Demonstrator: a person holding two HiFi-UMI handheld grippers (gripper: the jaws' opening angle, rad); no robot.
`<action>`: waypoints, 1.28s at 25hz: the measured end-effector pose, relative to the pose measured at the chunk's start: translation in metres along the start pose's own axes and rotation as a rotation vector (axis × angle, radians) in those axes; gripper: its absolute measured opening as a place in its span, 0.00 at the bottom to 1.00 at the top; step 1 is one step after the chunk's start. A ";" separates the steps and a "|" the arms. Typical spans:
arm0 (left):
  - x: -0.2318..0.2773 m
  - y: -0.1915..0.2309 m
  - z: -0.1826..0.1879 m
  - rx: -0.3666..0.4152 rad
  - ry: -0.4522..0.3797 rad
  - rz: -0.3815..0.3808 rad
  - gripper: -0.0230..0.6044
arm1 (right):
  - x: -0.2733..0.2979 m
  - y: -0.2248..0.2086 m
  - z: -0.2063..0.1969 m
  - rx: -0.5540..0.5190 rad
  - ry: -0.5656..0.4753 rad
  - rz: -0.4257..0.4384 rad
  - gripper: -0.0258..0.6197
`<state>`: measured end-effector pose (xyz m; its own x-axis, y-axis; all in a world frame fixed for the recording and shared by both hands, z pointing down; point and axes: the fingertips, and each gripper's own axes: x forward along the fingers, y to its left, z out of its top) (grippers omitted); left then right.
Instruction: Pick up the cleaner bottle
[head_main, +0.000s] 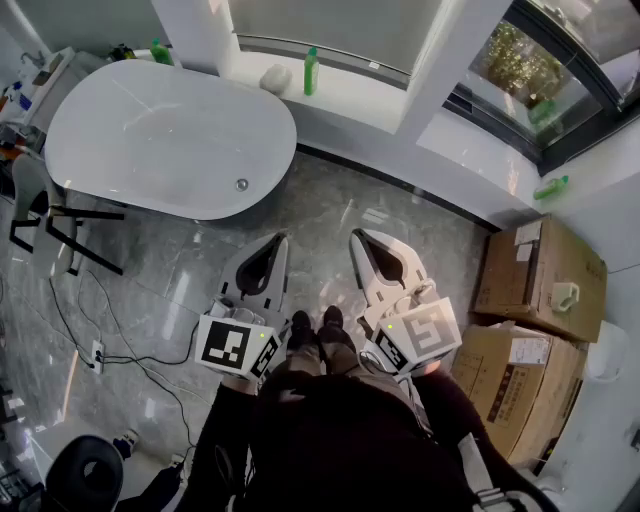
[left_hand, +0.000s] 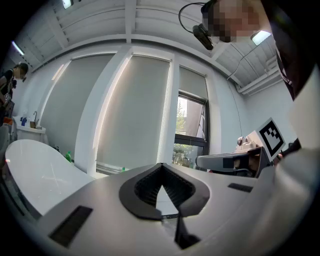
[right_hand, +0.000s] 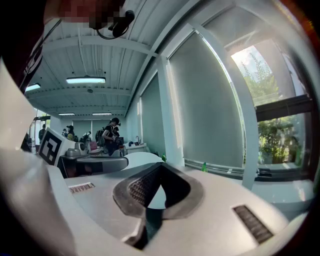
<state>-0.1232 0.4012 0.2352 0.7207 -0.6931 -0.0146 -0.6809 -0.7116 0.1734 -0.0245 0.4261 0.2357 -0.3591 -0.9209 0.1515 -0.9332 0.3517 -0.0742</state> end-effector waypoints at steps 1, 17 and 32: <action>0.000 0.000 0.000 -0.001 0.000 0.000 0.05 | -0.001 0.000 0.000 0.000 -0.001 0.000 0.05; 0.010 -0.004 -0.004 -0.006 0.008 0.001 0.05 | -0.004 -0.012 -0.002 0.045 -0.011 0.023 0.05; 0.063 -0.003 -0.011 -0.028 0.008 0.013 0.05 | 0.015 -0.065 -0.009 0.041 0.033 -0.001 0.05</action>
<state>-0.0740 0.3607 0.2443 0.7126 -0.7016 -0.0040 -0.6866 -0.6986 0.2015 0.0309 0.3907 0.2514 -0.3589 -0.9151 0.1838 -0.9324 0.3426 -0.1147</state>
